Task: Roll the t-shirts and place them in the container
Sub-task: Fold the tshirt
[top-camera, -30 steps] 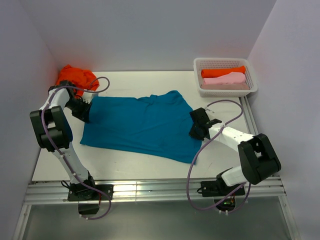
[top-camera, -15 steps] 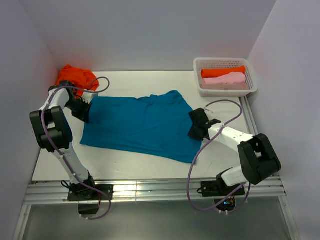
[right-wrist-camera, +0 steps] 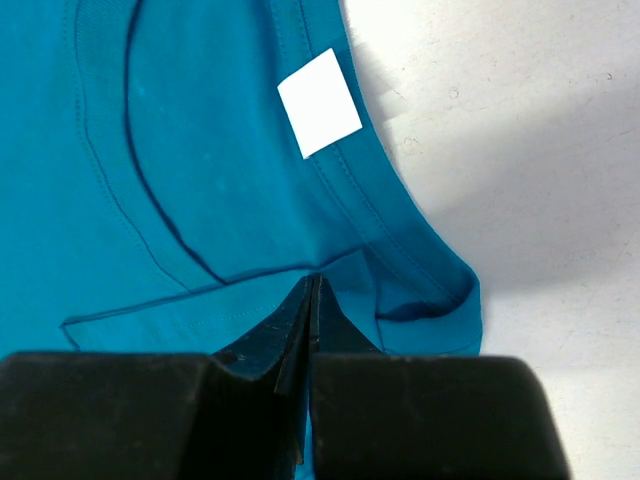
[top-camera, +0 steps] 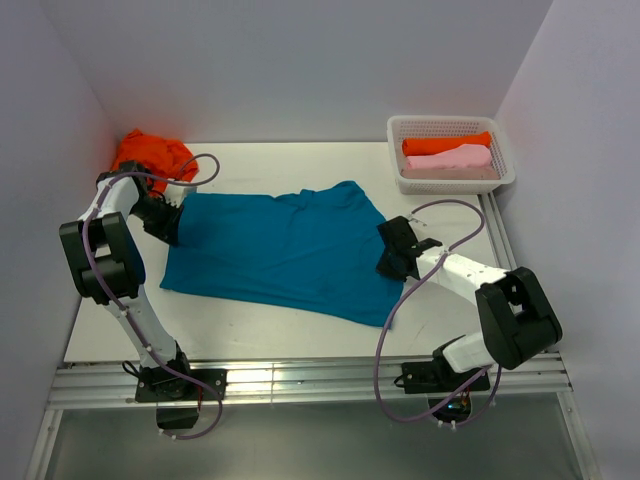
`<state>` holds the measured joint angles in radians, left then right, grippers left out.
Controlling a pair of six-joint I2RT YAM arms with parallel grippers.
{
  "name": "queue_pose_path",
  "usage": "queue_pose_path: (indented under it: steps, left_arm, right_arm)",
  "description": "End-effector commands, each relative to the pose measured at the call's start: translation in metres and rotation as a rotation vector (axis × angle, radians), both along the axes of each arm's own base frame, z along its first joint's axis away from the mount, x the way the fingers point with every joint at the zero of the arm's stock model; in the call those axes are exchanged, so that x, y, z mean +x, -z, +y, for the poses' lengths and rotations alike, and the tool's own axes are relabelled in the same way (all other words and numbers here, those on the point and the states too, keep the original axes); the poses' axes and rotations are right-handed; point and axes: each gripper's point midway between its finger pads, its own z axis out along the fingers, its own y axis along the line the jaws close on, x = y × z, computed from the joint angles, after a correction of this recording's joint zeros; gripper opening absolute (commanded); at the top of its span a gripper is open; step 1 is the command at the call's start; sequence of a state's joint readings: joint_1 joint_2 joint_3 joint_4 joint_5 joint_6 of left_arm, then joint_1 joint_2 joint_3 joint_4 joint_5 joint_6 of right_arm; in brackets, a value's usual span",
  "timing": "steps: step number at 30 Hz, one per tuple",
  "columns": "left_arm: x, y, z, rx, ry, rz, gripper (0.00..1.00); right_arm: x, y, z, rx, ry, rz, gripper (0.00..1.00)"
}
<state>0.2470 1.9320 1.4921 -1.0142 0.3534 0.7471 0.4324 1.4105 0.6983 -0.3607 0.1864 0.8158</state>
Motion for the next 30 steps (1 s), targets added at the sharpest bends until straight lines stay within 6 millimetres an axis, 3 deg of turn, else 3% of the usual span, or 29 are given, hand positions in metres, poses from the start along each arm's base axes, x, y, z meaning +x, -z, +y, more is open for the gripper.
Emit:
queue_pose_path:
  steps: [1, 14, 18, 22, 30]
  left_arm:
    - [-0.001, -0.018, -0.007, -0.013, 0.028, -0.044, 0.00]
    - [-0.002, -0.021, -0.008, -0.014, 0.034, -0.050, 0.00]
    - [-0.002, -0.020, -0.009, -0.018, 0.035, -0.044, 0.00]
    - [-0.001, -0.020, -0.008, -0.016, 0.034, -0.047, 0.00]
    - [-0.002, -0.017, -0.010, -0.011, 0.038, -0.039, 0.00]
  right_arm:
    - [0.004, -0.009, 0.000, -0.004, 0.000, -0.032, 0.00]
    - [0.005, -0.032, -0.003, -0.001, 0.007, -0.084, 0.01]
    - [0.003, -0.020, -0.001, -0.002, -0.003, -0.053, 0.23]
    - [0.000, -0.008, 0.000, -0.004, -0.010, -0.026, 0.28]
    - [0.003, 0.001, 0.004, -0.008, -0.016, -0.009, 0.29]
